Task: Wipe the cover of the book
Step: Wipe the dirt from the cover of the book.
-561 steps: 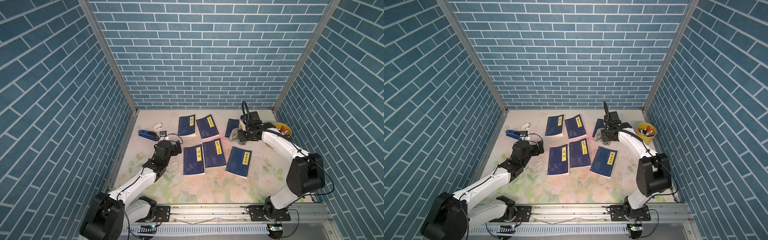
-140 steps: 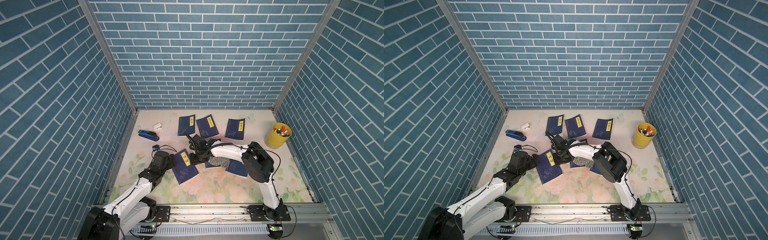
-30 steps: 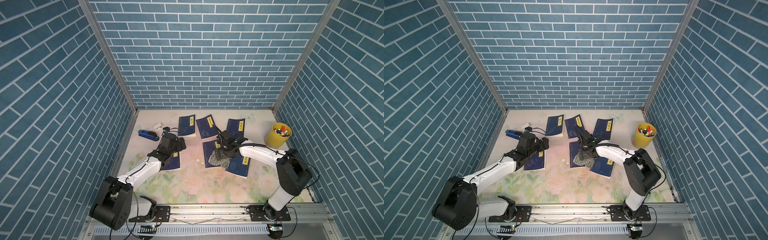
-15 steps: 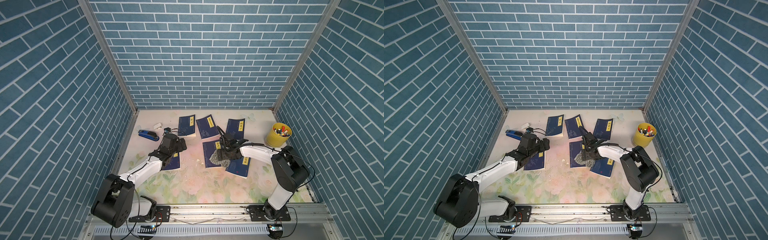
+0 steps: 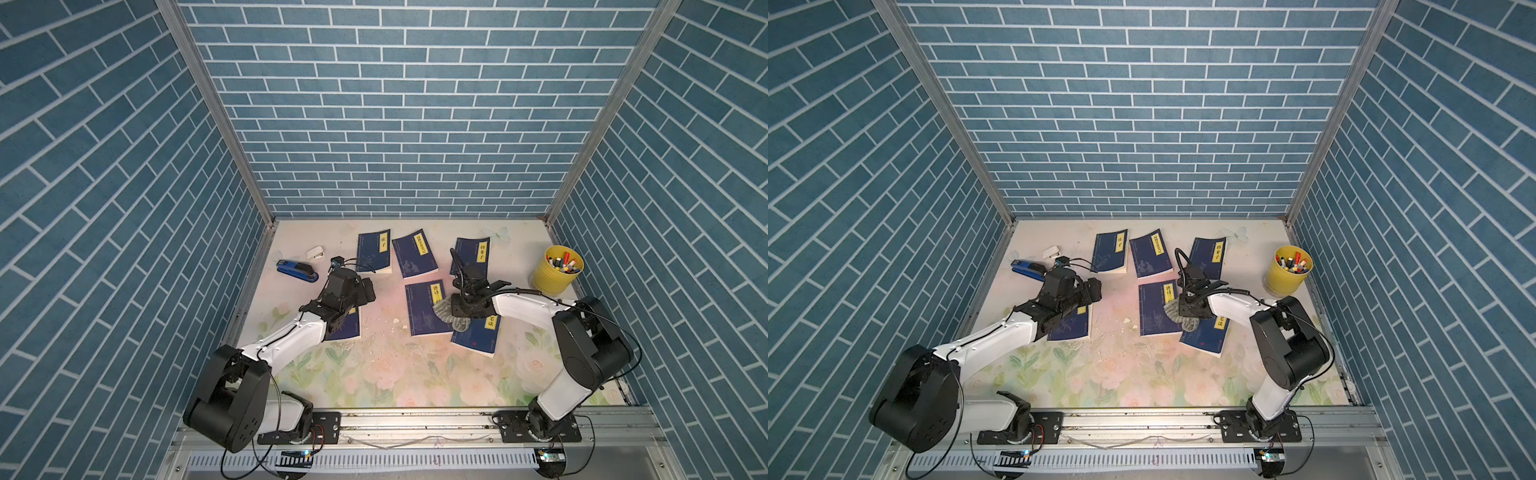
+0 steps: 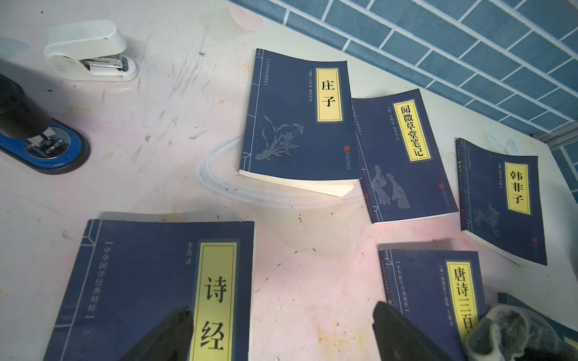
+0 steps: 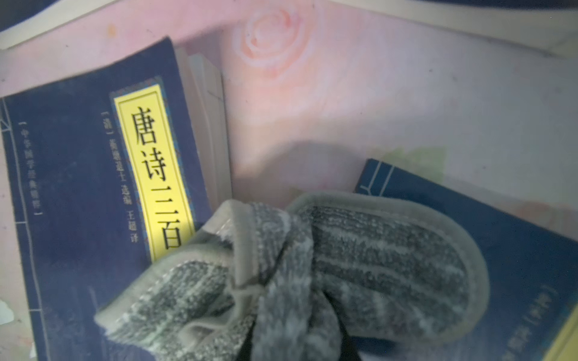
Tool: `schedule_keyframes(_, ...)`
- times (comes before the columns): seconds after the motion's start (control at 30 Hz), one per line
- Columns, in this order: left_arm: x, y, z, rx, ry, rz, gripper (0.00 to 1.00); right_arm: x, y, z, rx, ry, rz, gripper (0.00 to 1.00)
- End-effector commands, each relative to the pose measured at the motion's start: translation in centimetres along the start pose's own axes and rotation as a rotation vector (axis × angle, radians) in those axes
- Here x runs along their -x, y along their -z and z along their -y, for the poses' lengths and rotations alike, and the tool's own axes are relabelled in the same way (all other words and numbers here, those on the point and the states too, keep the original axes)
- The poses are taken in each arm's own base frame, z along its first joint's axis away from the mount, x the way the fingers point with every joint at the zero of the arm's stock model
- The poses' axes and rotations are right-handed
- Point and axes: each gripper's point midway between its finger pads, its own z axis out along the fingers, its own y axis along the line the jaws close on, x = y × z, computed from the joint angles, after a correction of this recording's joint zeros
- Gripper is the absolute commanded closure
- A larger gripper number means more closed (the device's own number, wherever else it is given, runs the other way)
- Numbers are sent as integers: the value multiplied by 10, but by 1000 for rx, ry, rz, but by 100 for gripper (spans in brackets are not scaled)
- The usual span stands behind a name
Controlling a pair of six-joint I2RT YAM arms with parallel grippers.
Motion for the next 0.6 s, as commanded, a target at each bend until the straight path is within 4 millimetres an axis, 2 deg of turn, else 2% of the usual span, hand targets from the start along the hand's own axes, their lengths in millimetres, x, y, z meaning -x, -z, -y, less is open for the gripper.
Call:
schedule_keyframes(0.0, -3, -1, 3, -7, 1, -3, 5, -30, 0, 4, 12, -5, -107, 84)
schedule_keyframes(0.1, -2, -1, 4, -9, -5, -2, 5, -21, 12, -4, 46, 25, -85, 89)
schedule_keyframes(0.27, 0, 1, 3, 2, -17, 2, 4, 5, 45, -18, 81, 96, -14, 100)
schedule_keyframes(0.4, 3, 5, 2, 9, -22, 14, 5, 30, 70, -35, 123, 154, 33, 100)
schedule_keyframes(0.57, 2, 9, 1, 6, -21, 19, 5, 55, 81, -52, 160, 177, 76, 100)
